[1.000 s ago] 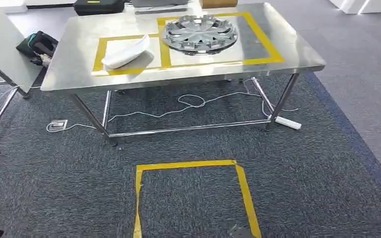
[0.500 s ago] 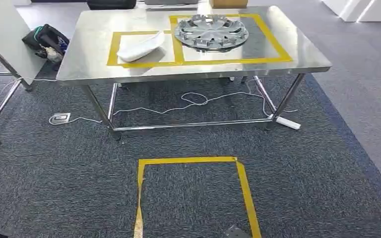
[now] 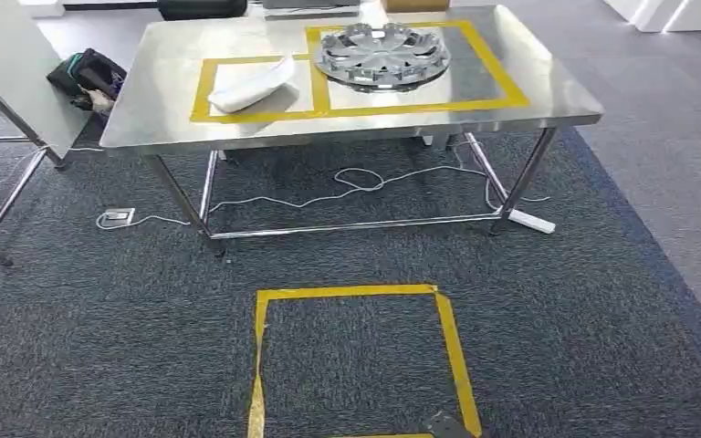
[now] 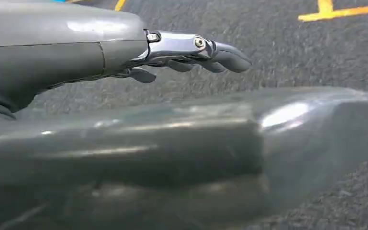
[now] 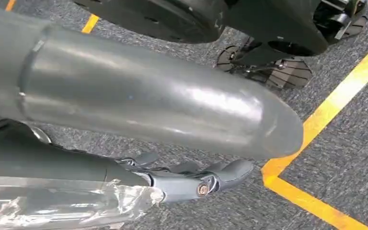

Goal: Take the parts from the cabinet and place them on the table.

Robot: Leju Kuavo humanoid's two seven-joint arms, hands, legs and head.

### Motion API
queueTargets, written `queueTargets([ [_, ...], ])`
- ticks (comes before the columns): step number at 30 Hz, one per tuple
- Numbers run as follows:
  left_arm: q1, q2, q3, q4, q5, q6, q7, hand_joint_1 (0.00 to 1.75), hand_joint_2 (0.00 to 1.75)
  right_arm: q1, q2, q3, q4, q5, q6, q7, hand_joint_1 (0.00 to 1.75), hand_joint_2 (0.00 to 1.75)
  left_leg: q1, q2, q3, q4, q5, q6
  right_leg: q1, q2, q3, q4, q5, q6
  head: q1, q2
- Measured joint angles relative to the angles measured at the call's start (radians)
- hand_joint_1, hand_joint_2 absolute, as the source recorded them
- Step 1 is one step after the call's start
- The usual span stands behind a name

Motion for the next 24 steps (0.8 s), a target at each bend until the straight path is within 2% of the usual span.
queueTargets([
  [2, 0.0, -0.005, 0.008, 0.005, 0.0, 0.0, 0.0, 0.0, 0.0, 0.0, 0.0, -0.002, 0.0, 0.0, 0.0, 0.0, 0.0, 0.0, 0.0, 0.0, -0.002, 0.0, 0.001, -0.002, 0.0, 0.0, -0.002, 0.0, 0.001, -0.002, 0.0, 0.0],
  [4, -0.002, -0.011, 0.013, 0.009, -0.001, -0.005, 0.038, 0.0, 0.0, 0.0, 0.0, -0.003, 0.0, 0.001, -0.005, 0.002, 0.0, 0.0, 0.0, 0.0, -0.003, 0.0, 0.001, -0.002, -0.001, 0.0, -0.003, 0.0, 0.002, -0.002, 0.001, 0.0],
  [5, -0.004, -0.015, 0.022, 0.013, 0.006, -0.018, 0.083, 0.0, 0.0, -0.001, 0.003, -0.003, 0.0, 0.003, -0.013, 0.008, 0.0, 0.0, -0.005, 0.0, -0.008, 0.007, -0.003, 0.009, -0.007, -0.002, 0.007, -0.004, 0.006, 0.008, 0.001, 0.0],
  [6, -0.005, -0.027, 0.036, 0.02, 0.021, -0.028, 0.135, 0.0, 0.0, -0.001, 0.004, -0.003, 0.0, 0.007, -0.024, 0.013, 0.0, 0.0, -0.006, -0.001, -0.01, 0.005, -0.001, 0.017, -0.009, -0.005, 0.008, -0.005, 0.008, 0.012, -0.002, 0.0],
  [7, -0.006, -0.037, 0.052, 0.024, 0.033, -0.031, 0.189, 0.0, 0.0, -0.002, 0.006, -0.003, 0.0, 0.012, -0.034, 0.015, 0.0, 0.0, -0.008, -0.003, -0.01, -0.001, 0.002, 0.022, -0.008, -0.005, 0.009, -0.01, 0.011, 0.016, 0.0, 0.0],
  [8, -0.009, -0.064, 0.072, 0.032, 0.042, -0.03, 0.252, 0.0, 0.0, -0.003, 0.006, -0.003, 0.0, 0.016, -0.043, 0.018, 0.0, 0.0, 0.008, -0.007, 0.003, -0.029, 0.018, 0.026, -0.005, -0.006, 0.008, -0.008, 0.006, 0.018, -0.001, 0.0],
  [9, -0.008, -0.078, 0.087, 0.036, 0.047, -0.025, 0.292, 0.0, 0.0, -0.003, 0.006, -0.003, 0.0, 0.023, -0.05, 0.021, 0.0, 0.0, 0.007, -0.01, 0.006, -0.036, 0.023, 0.025, -0.005, -0.002, -0.005, 0.012, -0.014, 0.023, 0.001, 0.0],
  [10, -0.01, -0.099, 0.101, 0.042, 0.056, -0.016, 0.348, 0.0, 0.0, -0.003, 0.006, -0.003, 0.0, 0.026, -0.059, 0.026, 0.0, 0.0, 0.008, -0.013, 0.003, -0.037, 0.026, 0.028, -0.006, -0.001, -0.03, 0.072, -0.058, 0.028, 0.005, 0.0],
  [12, -0.012, -0.136, 0.13, 0.052, 0.069, -0.005, 0.422, 0.0, 0.0, -0.004, 0.006, -0.003, 0.0, 0.029, -0.069, 0.03, 0.0, 0.0, 0.009, -0.025, -0.005, -0.036, 0.03, 0.025, -0.013, -0.001, -0.109, 0.251, -0.143, 0.039, 0.007, 0.0],
  [13, -0.012, -0.15, 0.143, 0.056, 0.077, -0.002, 0.432, 0.0, 0.0, -0.003, 0.006, -0.003, 0.0, 0.03, -0.073, 0.033, 0.0, 0.0, 0.009, -0.031, -0.01, -0.035, 0.032, 0.023, -0.015, -0.001, -0.135, 0.308, -0.16, 0.043, 0.007, 0.0],
  [14, -0.012, -0.163, 0.155, 0.058, 0.085, -0.001, 0.433, 0.0, 0.0, -0.002, 0.006, -0.003, 0.0, 0.031, -0.075, 0.035, 0.0, 0.0, 0.011, -0.042, -0.013, -0.033, 0.034, 0.02, -0.017, -0.001, -0.135, 0.309, -0.148, 0.047, 0.007, 0.0],
  [15, -0.013, -0.179, 0.165, 0.061, 0.088, -0.001, 0.432, 0.0, 0.0, -0.001, 0.006, -0.003, 0.0, 0.031, -0.078, 0.037, 0.0, 0.0, 0.013, -0.052, -0.016, -0.03, 0.036, 0.016, -0.02, 0.0, -0.11, 0.264, -0.118, 0.05, 0.007, 0.0],
  [16, -0.014, -0.189, 0.173, 0.062, 0.094, -0.005, 0.42, 0.0, 0.0, -0.001, 0.006, -0.003, 0.0, 0.031, -0.083, 0.039, 0.0, 0.0, 0.016, -0.064, -0.021, -0.024, 0.038, 0.012, -0.024, 0.005, -0.066, 0.183, -0.077, 0.054, 0.007, 0.0],
  [17, -0.018, -0.198, 0.182, 0.063, 0.095, -0.015, 0.404, 0.0, 0.0, -0.002, 0.006, -0.003, 0.0, 0.032, -0.089, 0.041, 0.0, 0.0, 0.02, -0.078, -0.03, -0.013, 0.039, 0.005, -0.032, 0.03, -0.008, 0.078, -0.036, 0.06, 0.007, 0.0],
  [18, -0.022, -0.204, 0.189, 0.063, 0.095, -0.025, 0.393, 0.0, 0.0, -0.003, 0.007, -0.003, 0.0, 0.032, -0.09, 0.043, 0.0, 0.0, 0.02, -0.089, -0.041, 0.002, 0.038, -0.003, -0.044, 0.093, 0.03, 0.007, -0.036, 0.069, 0.009, 0.0],
  [19, -0.024, -0.206, 0.193, 0.063, 0.095, -0.033, 0.388, 0.0, 0.0, -0.004, 0.013, -0.003, 0.0, 0.034, -0.09, 0.043, 0.0, 0.0, 0.014, -0.1, -0.05, 0.015, 0.035, -0.01, -0.037, 0.1, 0.022, 0.012, -0.04, 0.053, 0.014, 0.0],
  [20, -0.026, -0.215, 0.196, 0.063, 0.094, -0.038, 0.384, 0.0, 0.0, -0.005, 0.013, -0.003, 0.0, 0.034, -0.091, 0.043, 0.0, 0.0, 0.011, -0.106, -0.051, 0.013, 0.038, -0.013, -0.037, 0.081, 0.017, 0.021, -0.038, 0.036, 0.007, 0.0],
  [22, -0.024, -0.226, 0.205, 0.064, 0.093, -0.052, 0.377, 0.0, 0.0, -0.004, 0.013, -0.003, -0.001, 0.034, -0.089, 0.044, 0.0, 0.0, 0.016, -0.122, -0.056, 0.008, 0.05, -0.02, -0.031, 0.062, 0.017, 0.028, -0.034, 0.023, 0.005, 0.0],
  [23, -0.024, -0.228, 0.209, 0.064, 0.093, -0.057, 0.375, 0.0, 0.0, -0.004, 0.014, -0.004, -0.001, 0.035, -0.087, 0.044, 0.0, 0.0, 0.019, -0.131, -0.059, 0.011, 0.054, -0.024, -0.038, 0.043, 0.012, 0.024, -0.027, 0.012, 0.005, 0.0],
  [24, -0.024, -0.234, 0.209, 0.064, 0.093, -0.058, 0.373, 0.0, 0.0, -0.006, 0.014, -0.004, -0.001, 0.035, -0.087, 0.043, 0.0, 0.0, 0.013, -0.08, -0.069, 0.032, 0.028, -0.024, -0.036, 0.034, 0.009, 0.024, -0.023, 0.004, 0.003, 0.0],
])
